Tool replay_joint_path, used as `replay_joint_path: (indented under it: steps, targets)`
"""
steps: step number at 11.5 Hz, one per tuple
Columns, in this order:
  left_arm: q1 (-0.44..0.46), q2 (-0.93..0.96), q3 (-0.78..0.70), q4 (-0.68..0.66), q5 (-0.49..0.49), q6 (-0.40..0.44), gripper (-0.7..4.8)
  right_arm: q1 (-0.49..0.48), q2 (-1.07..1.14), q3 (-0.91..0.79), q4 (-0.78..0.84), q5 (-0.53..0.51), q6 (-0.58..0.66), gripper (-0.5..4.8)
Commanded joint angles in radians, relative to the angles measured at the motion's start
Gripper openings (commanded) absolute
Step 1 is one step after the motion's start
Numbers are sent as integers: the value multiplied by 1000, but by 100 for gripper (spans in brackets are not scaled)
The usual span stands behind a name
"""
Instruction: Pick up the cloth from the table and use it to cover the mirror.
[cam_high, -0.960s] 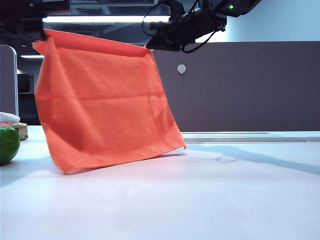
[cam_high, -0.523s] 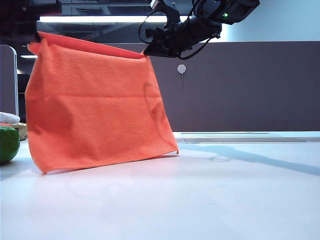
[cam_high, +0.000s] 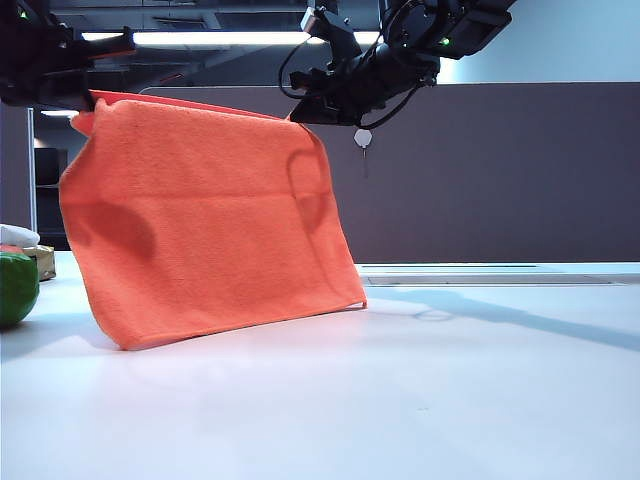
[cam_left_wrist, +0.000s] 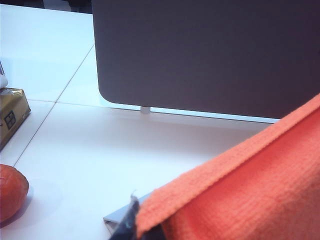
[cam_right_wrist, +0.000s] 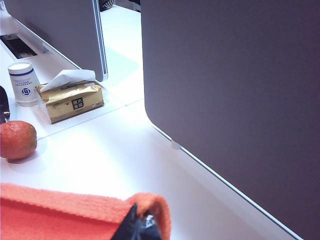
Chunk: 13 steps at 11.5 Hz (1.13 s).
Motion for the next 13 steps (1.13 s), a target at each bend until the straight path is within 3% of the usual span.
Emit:
replay_joint_path:
  steps: [1,4,8,10,12,13]
  targets:
    - [2,4,5,5,-1,-3,-6,-2,-5,8,-29,62,-3,-1]
    - [2,15,5,-4,-2,-3,-6,-2,-5,8,-40,95,-2,0]
    - [2,16,4,-29,-5,-3,-6,-2,-5,8,-63,98,-2,55]
    - [2,16,4,-27,-5,-3,-6,-2,-5,8,-63,98,-2,55]
    - [2,16,4,-8,-5,-3,49,-2,-5,8,-49,98,-2,55]
    - [2,42,4,9,-5,-2,58,-2,-5,11,-15,94,-2,96]
